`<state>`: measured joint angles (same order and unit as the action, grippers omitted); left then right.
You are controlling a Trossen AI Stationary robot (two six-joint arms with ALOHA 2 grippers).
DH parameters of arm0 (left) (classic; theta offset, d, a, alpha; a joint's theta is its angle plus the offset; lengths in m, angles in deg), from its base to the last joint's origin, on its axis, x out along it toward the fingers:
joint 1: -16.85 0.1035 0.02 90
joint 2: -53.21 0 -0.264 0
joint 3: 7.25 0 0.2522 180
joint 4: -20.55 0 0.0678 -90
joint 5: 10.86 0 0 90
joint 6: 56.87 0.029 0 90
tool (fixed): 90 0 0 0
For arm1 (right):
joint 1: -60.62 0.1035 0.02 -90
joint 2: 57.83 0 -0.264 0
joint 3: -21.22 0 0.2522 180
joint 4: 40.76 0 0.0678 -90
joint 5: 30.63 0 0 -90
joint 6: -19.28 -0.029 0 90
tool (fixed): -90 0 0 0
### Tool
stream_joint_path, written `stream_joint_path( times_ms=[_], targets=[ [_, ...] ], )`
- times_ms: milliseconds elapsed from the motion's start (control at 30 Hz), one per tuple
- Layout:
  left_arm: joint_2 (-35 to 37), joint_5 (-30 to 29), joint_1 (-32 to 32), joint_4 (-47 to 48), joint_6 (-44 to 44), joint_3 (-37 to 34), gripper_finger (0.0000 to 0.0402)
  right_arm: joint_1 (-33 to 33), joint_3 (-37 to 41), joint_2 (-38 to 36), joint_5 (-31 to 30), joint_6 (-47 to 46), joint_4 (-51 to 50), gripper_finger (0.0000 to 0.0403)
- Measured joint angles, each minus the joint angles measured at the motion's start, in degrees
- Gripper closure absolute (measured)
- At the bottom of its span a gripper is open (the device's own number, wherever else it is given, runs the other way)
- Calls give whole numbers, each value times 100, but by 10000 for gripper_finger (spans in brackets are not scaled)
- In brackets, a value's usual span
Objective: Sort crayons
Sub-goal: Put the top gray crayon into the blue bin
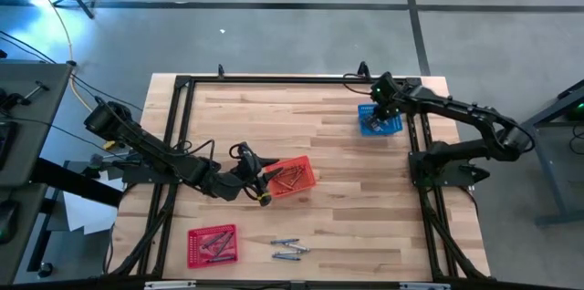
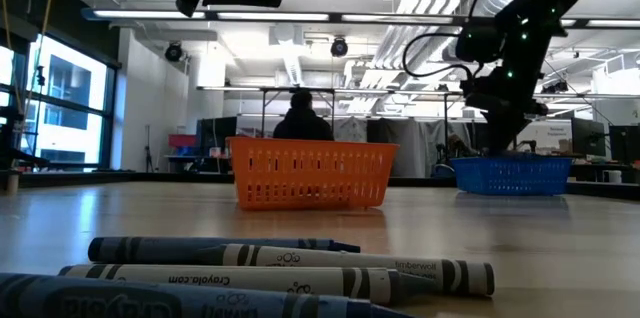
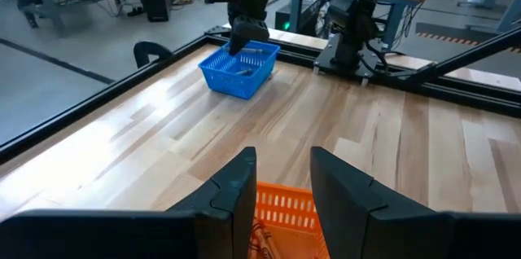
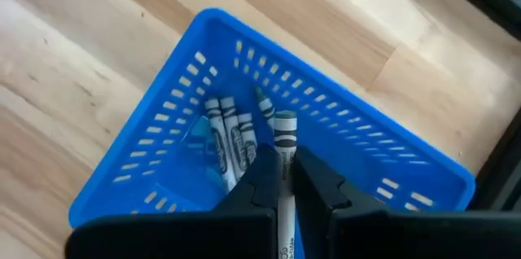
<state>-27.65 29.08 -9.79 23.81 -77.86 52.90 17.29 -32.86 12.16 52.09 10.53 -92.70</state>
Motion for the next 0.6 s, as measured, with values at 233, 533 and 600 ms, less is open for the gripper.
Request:
stream_joint_path(
  times_ms=[233, 533, 600],
  targets=[
    [0, 0, 0, 0, -9, -2, 298, -59, 0, 0, 317, 581, 115, 398],
    [0, 0, 0, -2, -11, -2, 298, -57, 0, 0, 639, 2146, 119, 398],
    [0, 0, 0, -2, -75, -4, 298, -57, 0, 0, 643, 2386, 119, 398]
  ],
)
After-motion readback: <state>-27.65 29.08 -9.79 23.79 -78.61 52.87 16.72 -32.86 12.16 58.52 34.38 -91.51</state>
